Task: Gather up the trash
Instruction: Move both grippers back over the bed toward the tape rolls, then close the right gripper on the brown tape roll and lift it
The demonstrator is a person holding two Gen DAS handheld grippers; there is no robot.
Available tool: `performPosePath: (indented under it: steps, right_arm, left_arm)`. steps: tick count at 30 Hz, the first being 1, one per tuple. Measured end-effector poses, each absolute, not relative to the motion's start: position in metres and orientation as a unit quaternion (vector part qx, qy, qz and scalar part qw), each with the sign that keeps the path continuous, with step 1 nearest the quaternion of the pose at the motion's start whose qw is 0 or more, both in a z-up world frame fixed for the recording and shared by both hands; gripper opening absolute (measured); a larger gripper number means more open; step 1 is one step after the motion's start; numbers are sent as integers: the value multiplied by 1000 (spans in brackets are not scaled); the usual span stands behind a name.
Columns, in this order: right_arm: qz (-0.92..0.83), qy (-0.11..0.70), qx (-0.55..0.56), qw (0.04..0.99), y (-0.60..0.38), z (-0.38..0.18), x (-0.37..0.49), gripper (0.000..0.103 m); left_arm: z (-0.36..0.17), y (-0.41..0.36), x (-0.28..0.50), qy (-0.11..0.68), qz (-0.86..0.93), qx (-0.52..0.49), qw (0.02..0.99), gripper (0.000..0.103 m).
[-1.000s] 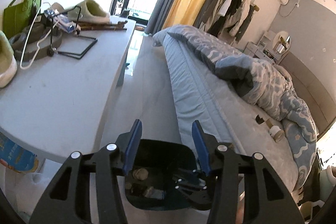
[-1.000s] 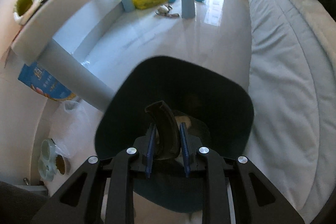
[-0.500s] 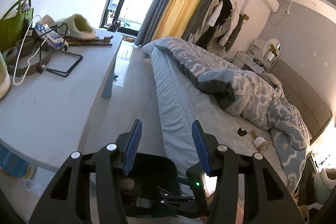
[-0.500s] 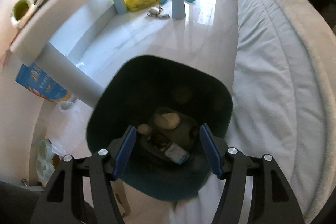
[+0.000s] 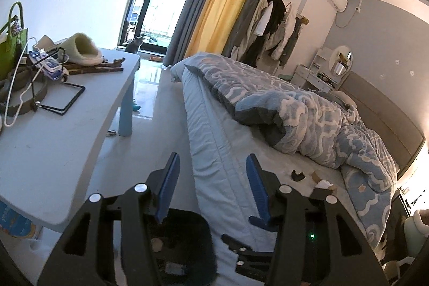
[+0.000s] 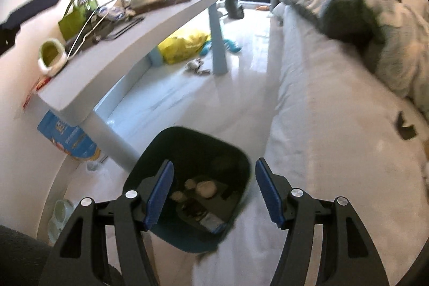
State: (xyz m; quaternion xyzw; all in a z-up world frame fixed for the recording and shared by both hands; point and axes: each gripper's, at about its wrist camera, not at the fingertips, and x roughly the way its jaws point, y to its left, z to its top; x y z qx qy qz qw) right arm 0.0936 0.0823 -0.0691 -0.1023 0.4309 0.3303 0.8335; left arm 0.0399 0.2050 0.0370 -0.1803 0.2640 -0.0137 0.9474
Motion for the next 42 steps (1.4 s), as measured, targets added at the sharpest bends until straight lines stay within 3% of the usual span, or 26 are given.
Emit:
performPosePath:
  steps: [8,25,42]
  right_arm:
    - [300,413,-94,855,35,-53,103,70]
    - [212,386,-61,896,-82,-35,119,81]
    - [140,390,-9,910,-175,-38,139,81]
  left_arm:
    - [30,170,63,277,-29,-167,946,63]
    - [12,85,102,309,-69,-137,939,66]
    - [-15,9,140,347,-98,-108,926,74]
